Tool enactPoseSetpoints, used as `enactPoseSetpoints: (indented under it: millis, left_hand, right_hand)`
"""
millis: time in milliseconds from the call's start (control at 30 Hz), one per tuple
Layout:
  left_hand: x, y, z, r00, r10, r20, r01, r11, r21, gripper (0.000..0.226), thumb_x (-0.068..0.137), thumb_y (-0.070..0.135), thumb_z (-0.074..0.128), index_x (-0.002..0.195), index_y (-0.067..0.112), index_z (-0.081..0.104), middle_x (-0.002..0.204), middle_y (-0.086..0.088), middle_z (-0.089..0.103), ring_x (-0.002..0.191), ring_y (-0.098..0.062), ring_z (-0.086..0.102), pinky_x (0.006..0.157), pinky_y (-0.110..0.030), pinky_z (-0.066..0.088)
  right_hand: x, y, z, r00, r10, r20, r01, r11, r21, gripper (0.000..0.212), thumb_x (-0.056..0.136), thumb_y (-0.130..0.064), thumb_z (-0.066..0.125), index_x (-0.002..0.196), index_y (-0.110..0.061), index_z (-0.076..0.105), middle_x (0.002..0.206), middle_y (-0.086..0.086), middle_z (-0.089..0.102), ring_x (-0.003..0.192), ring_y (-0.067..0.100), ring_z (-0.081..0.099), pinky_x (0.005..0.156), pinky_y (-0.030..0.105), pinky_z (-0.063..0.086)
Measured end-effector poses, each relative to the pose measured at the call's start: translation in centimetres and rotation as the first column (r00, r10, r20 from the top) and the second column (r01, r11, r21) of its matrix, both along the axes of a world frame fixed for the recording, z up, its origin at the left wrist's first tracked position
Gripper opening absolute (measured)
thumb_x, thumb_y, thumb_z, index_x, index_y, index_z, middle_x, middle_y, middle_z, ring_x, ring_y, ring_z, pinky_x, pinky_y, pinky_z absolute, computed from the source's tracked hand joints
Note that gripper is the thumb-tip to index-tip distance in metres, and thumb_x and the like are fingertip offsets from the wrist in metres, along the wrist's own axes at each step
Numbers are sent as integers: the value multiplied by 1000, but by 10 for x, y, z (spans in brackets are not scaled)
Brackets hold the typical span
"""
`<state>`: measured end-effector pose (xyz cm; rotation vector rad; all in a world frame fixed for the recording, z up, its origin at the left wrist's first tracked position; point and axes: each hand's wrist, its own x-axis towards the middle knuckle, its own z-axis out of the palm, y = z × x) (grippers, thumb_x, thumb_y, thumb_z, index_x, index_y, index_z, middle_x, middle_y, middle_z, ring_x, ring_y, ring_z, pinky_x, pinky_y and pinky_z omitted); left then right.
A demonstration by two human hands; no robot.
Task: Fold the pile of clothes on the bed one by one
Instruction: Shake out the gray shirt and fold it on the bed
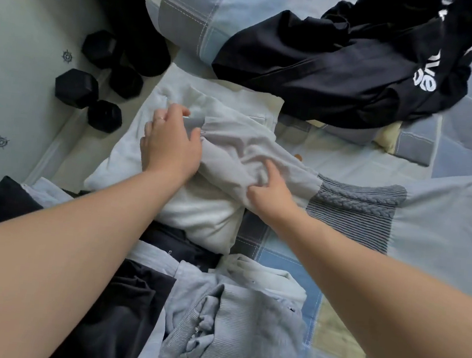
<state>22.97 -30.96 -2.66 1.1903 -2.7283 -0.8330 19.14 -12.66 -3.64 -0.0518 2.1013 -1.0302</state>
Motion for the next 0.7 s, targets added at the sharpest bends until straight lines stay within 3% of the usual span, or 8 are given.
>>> enactPoseSetpoints:
  millis: [100, 200, 333, 433, 600, 700]
  left_hand:
    - [-2, 36, 4, 984, -169, 50, 173, 982, -76, 35, 97, 31, 54, 131, 23, 51, 142, -5, 46, 131, -31, 39, 105, -44, 32]
    - [-8, 74, 7, 956, -290, 42, 293, 950, -104, 32, 96, 28, 55, 127, 22, 55, 138, -4, 49, 130, -30, 38, 104, -44, 31]
    - [-22, 147, 10, 901, -429, 64, 433, 899, -63, 30, 95, 26, 56, 125, 23, 56, 135, -4, 50, 126, -30, 41, 99, -42, 33]
    - [-36, 214, 6, 848, -526, 71, 528, 849, -13, 32, 95, 28, 56, 126, 24, 56, 135, -3, 51, 126, -30, 42, 98, -42, 35]
    - [-56, 358, -12, 743, -658, 127, 658, 752, 43, 37, 96, 34, 57, 132, 25, 55, 140, -2, 51, 128, -30, 43, 101, -43, 37]
    - [-71, 452, -33, 708, -688, 157, 683, 724, 95, 43, 97, 35, 56, 139, 28, 50, 150, 1, 44, 138, -26, 36, 107, -40, 34]
  right_hand:
    - [3, 12, 14, 962, 129, 241, -100, 987, -129, 55, 93, -1, 56, 145, -16, 51, 123, -4, 57, 107, 12, 54, 78, 12, 42]
    - [-4, 50, 21, 937, -7, 350, 91, 970, -224, 44, 94, -2, 53, 132, -23, 61, 117, -7, 72, 108, 11, 64, 90, 27, 48]
    - [-27, 153, 24, 933, -278, 228, 313, 940, -136, 40, 93, 3, 51, 125, -17, 65, 108, -3, 74, 97, 15, 62, 74, 29, 45]
    - [-45, 254, 20, 909, -390, 145, 398, 917, -27, 40, 94, 3, 51, 128, -15, 62, 116, 4, 71, 96, 17, 59, 67, 27, 42]
    - [-71, 444, 9, 919, -393, -33, 393, 904, 166, 40, 94, 0, 51, 132, -12, 61, 118, 4, 70, 89, 10, 61, 65, 22, 44]
    - [-90, 550, 1, 928, -355, -115, 373, 890, 263, 44, 96, -4, 49, 138, -14, 56, 131, 5, 64, 102, 16, 59, 73, 26, 46]
